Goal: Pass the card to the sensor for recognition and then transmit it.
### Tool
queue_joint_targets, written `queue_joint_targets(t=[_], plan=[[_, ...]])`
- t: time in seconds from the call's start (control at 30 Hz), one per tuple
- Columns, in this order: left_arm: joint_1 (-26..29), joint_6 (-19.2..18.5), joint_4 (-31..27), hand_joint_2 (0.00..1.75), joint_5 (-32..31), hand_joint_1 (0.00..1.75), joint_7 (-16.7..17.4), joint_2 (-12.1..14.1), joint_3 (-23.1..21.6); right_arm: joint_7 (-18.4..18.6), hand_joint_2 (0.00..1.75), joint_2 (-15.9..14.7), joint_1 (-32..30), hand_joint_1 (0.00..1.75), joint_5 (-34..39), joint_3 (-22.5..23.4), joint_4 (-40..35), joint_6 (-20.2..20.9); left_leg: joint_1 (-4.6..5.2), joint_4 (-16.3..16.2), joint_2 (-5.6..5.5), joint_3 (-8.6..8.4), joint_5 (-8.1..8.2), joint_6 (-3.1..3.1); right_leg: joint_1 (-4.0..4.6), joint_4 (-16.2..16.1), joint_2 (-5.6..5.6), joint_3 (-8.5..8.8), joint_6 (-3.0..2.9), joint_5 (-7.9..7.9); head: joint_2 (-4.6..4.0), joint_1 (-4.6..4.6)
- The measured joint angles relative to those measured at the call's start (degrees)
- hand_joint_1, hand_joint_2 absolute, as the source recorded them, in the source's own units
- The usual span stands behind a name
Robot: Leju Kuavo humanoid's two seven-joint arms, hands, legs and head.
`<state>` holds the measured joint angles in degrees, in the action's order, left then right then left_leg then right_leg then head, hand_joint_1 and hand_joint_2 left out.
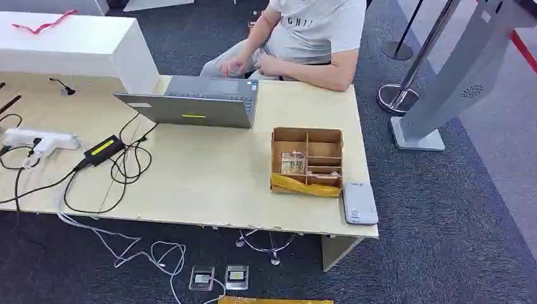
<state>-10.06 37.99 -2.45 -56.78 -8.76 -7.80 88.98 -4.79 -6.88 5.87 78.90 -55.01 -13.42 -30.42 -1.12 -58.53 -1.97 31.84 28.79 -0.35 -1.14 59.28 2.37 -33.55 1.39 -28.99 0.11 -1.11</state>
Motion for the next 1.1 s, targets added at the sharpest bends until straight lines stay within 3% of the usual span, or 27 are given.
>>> queue_joint_targets(t=[0.77,1.03,1.07,1.1], plan=[[0.0,-0.3,0.0,0.0,0.1,0.0,-1.0,-0.1,0.0,0.6,0.0,0.2,0.0,0.0,0.0,0.0,0.0,-0.4,0.0,0.0,0.0,0.0,0.0,0.0,0.0,0.0,0.0,0.0,0.0,0.0,0.0,0.02],[0.0,-0.4,0.0,0.0,1.0,0.0,-2.0,-0.2,0.0,-1.6,0.0,-4.6,0.3,0.0,0.1,-0.1,0.0,0.2,0.07,0.0,0.0,0.0,0.01,0.01,-0.07,0.0,0.0,0.0,0.0,0.0,0.0,0.02],[0.0,-0.6,0.0,0.0,1.0,0.0,-2.0,-0.2,0.0,-2.8,1.75,-5.3,0.3,0.0,1.6,-0.1,0.0,0.9,0.07,0.0,0.0,0.0,0.01,0.01,-0.07,0.0,0.0,0.0,0.01,0.0,0.0,0.0],[0.0,-0.8,0.0,0.0,1.0,0.0,-2.0,-0.2,0.0,-4.1,1.75,-6.3,0.3,0.0,3.1,0.0,0.0,1.9,0.09,0.0,0.0,0.0,0.01,0.01,-0.09,0.0,0.0,0.0,0.01,0.0,0.0,0.02]])
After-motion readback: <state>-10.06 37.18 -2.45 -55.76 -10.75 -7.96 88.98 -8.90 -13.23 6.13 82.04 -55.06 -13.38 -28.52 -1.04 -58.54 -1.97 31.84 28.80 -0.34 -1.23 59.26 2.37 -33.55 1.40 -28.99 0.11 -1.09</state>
